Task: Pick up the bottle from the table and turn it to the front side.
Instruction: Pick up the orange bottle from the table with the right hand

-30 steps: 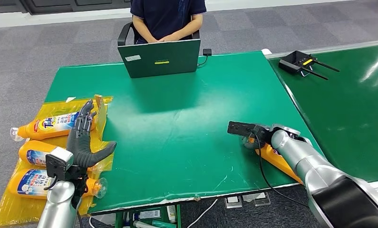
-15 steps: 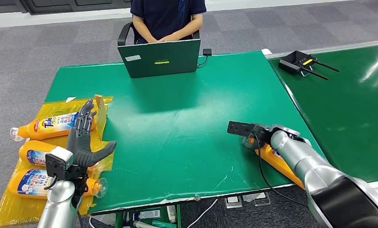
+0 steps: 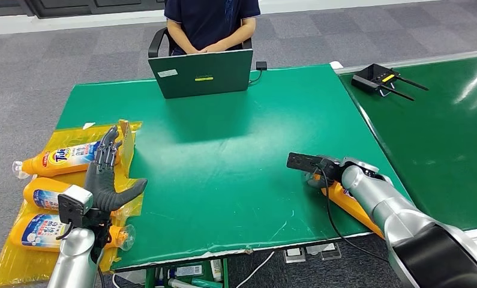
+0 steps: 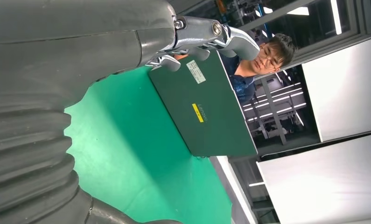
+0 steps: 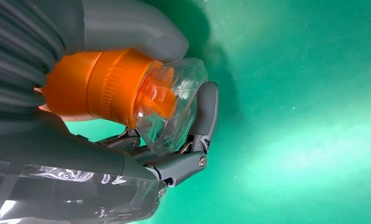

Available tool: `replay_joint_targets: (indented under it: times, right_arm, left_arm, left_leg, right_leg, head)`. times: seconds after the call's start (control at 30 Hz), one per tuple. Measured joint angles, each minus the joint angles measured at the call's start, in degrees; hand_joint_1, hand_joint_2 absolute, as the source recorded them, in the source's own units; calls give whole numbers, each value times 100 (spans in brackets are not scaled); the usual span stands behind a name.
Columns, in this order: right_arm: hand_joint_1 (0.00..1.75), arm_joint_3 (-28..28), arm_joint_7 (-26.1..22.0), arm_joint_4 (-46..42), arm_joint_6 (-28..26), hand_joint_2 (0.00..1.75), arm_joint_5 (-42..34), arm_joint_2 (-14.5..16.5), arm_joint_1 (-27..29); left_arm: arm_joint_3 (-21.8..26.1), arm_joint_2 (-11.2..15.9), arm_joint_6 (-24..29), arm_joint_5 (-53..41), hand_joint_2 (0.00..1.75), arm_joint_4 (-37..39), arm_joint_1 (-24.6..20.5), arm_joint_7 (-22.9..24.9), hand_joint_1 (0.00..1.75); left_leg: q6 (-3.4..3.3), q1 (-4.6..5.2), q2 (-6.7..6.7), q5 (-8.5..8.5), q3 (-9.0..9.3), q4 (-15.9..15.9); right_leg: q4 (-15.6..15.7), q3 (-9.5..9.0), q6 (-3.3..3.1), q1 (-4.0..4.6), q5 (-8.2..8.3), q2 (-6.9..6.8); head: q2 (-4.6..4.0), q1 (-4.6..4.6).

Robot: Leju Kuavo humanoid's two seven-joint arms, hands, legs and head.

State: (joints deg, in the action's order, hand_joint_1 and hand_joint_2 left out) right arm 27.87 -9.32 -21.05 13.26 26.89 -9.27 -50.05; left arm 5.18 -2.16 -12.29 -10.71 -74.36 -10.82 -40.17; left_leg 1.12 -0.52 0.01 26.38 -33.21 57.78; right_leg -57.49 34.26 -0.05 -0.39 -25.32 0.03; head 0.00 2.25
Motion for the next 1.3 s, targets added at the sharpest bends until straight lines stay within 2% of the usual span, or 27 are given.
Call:
replay_joint_targets:
  times: [0.47, 1.0, 1.3]
  right_arm:
    - [175, -141, -342, -193, -580, 175, -198, 63, -104]
    - [175, -369, -419, -509, -790, 175, -234, 68, -296]
    - [175, -557, -668, -763, -998, 175, -307, 70, -268]
  left_arm:
    - [0, -3, 5, -9, 175, -138, 173, 3, 0]
    - [0, -60, -9, -69, 175, -168, 159, 67, 0]
    - [0, -70, -38, -83, 175, -122, 125, 72, 0]
  left_leg:
    - [0, 0, 0, 0, -14, 0]
    - [0, 1, 0, 0, -15, 0]
    - [0, 0, 1, 0, -15, 0]
  right_leg:
    - [-2, 13, 0, 0, 0, -1]
    - [-1, 18, 0, -1, 0, 0]
    - [-2, 18, 0, 0, 0, 0]
  head:
    - [0, 0]
    - [0, 0]
    - [-2, 0]
